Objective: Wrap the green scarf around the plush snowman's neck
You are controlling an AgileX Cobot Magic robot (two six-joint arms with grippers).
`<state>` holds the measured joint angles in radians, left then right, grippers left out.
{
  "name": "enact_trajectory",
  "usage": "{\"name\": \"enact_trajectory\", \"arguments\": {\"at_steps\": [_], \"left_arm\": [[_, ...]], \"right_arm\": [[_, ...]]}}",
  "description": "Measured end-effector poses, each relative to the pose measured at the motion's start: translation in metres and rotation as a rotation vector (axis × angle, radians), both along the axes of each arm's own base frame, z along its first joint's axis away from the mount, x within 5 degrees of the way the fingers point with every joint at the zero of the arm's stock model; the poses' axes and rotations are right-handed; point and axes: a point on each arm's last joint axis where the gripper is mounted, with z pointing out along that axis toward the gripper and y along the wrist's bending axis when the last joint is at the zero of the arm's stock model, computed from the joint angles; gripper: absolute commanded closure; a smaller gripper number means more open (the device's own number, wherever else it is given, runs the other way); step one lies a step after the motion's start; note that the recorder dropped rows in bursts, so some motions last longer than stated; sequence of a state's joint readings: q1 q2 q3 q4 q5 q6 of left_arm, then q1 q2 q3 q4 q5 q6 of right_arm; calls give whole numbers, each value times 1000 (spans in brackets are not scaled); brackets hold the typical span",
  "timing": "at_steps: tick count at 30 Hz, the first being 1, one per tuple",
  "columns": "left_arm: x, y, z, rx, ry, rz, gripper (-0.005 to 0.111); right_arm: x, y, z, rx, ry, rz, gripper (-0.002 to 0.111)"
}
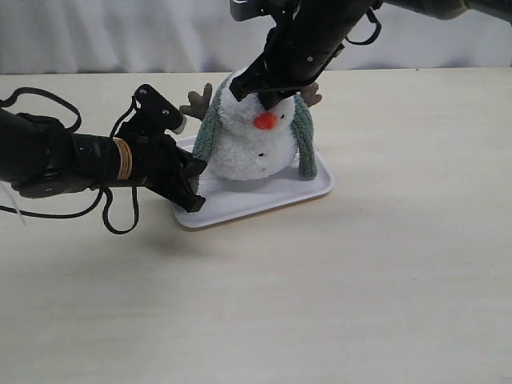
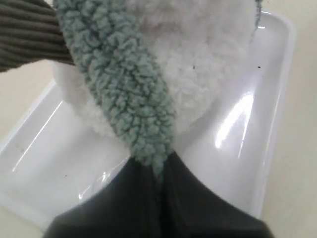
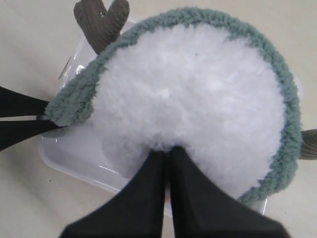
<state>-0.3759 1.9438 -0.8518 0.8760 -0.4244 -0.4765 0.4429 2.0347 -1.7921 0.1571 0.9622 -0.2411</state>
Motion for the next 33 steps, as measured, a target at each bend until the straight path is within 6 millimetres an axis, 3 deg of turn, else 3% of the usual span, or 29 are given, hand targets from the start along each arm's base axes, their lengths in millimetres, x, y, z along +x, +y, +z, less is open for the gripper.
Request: {"name": "enact_trajectory", "arguments": {"at_steps": [5,13,21,30,33], "left_arm": [[-4,-7,0,-19,31,2,107],[-12,-34,6,-67,30,-56,107],[-11,-37,7,-69,45,-36,107],[-11,-37,7,-72,49,-31,107],[-11,-37,7,-74,52,-29,107]], "right_arm": [[0,0,0,-1,3,0,104],[-2,-1,-1,-8,23,-2,104],[-2,-1,-1,-7,26,-5,103],[-4,-2,0,-16,37,-2,60],[-7,-3,7,-15,31,3,54]]}}
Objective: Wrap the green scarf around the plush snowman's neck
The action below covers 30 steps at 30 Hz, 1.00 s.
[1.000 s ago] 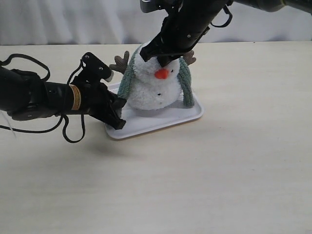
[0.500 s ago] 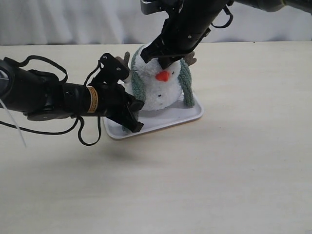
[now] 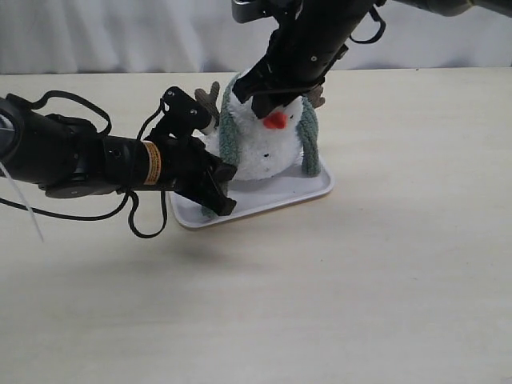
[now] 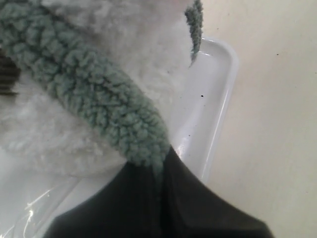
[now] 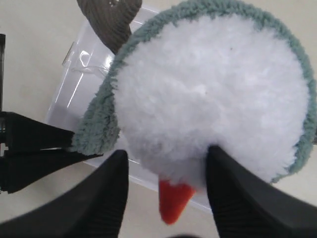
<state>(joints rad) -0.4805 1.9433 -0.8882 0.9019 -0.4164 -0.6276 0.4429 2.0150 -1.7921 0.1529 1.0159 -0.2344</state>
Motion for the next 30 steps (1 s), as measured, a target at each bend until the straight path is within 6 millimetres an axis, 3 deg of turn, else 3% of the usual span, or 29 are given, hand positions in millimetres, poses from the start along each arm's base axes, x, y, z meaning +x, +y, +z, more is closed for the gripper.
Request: {"name": "enact_trajectory", "arguments": {"at_steps": [4,11,13,16,23,30], "left_arm": [[0,0,0,0,0,0,107],[0,0,0,0,0,0,107],[0,0,0,0,0,0,107],[0,0,0,0,0,0,107],[0,0,0,-4,-1,-2,107],[0,0,0,-4,-4,-5,107]], "right_arm": [[-5,-3,14,7,-27,5,54],[-22,-11,56,28,-110,23,54],[-26,-16,56,-6,-115,21,54],[-27,-25,38,-88,-87,-8,54],[-23,-50,-28,-136,-21,-79,54],[-25,-55,-74,-74,-156,-100,46]]}}
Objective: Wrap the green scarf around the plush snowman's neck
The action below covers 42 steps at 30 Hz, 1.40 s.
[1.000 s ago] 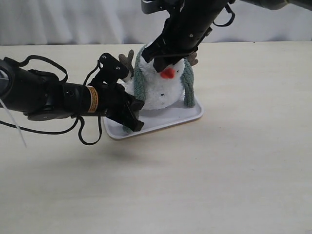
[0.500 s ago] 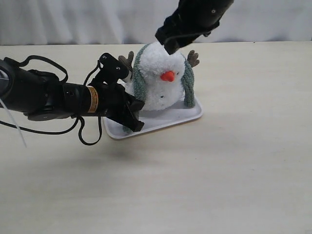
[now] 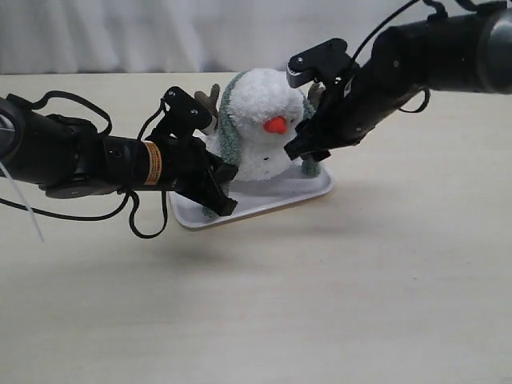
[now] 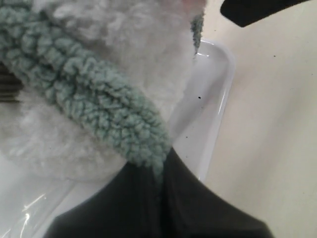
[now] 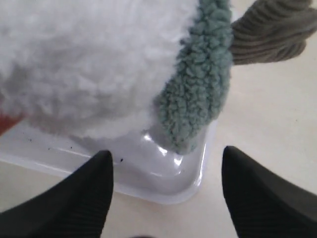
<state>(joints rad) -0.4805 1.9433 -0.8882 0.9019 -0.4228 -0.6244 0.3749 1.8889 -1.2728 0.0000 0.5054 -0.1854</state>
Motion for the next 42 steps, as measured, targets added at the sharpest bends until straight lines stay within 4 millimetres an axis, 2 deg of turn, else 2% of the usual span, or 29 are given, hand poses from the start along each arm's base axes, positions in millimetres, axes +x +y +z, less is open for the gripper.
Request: {"name": "enact_trajectory", "arguments": {"at_steps": [2,4,6,8,9,11,15,21,25,28,35,39,42], "left_arm": [[0,0,0,0,0,0,107],[0,0,0,0,0,0,107],[0,0,0,0,0,0,107],[0,0,0,0,0,0,107],[0,0,0,0,0,0,107],[0,0,0,-2,-1,-1,107],[1,0,1,-4,-10,1,107],[4,-2,4,-31,-15,21,107],[4,-2,4,-40,-12,28,107],[4,-1,4,-44,9,50,107],[1,0,0,-35,82,62,107],[-4,-6,3,-96,116,5,107],[-6,-14,10,-198,171,-28,107]], "right_arm": [[1,0,-12,21,-62,6,46],[6,1,-34,-3,-64,24,46],[9,2,-49,-18,-64,37,53],[13,4,-56,-9,-90,39,71],[14,4,-56,-5,-98,40,86],[15,5,-56,0,-111,40,104],[11,3,-56,-22,-59,38,104],[-10,11,-11,0,-25,44,104],[-18,18,0,17,-22,56,104],[-20,22,-9,7,8,66,104],[-16,23,-51,-38,113,66,104],[-16,24,-55,-39,116,66,104],[-17,25,-42,-3,99,47,104]]}}
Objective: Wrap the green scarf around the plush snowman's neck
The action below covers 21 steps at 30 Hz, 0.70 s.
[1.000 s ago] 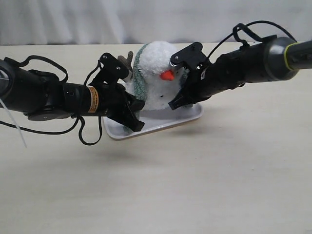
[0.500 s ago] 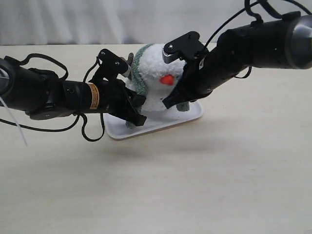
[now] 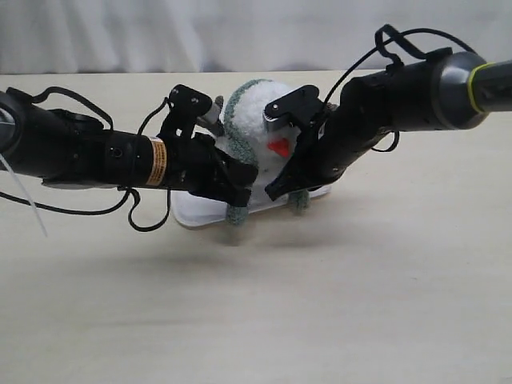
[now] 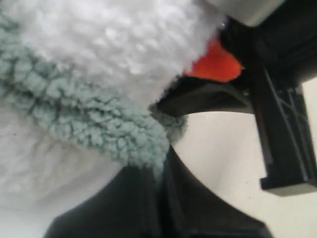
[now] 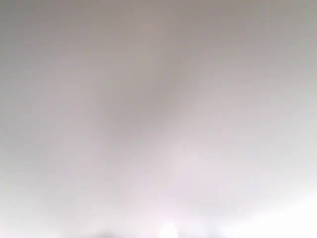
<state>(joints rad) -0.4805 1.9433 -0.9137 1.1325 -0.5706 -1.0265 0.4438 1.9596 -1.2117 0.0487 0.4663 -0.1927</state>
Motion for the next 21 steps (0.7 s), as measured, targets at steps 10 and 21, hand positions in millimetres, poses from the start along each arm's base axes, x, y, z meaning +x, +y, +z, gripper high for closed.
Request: {"name": "enact_trajectory", "arguments": {"at_steps": [10,21], "left_arm": [[1,-4,-40,49,148,-1,107],[0,-12,-35,-43,152,-58,76]], "right_arm": [[-3,4,13,68,-4,-5,104],[-4,4,12,63,7,0,104]]}}
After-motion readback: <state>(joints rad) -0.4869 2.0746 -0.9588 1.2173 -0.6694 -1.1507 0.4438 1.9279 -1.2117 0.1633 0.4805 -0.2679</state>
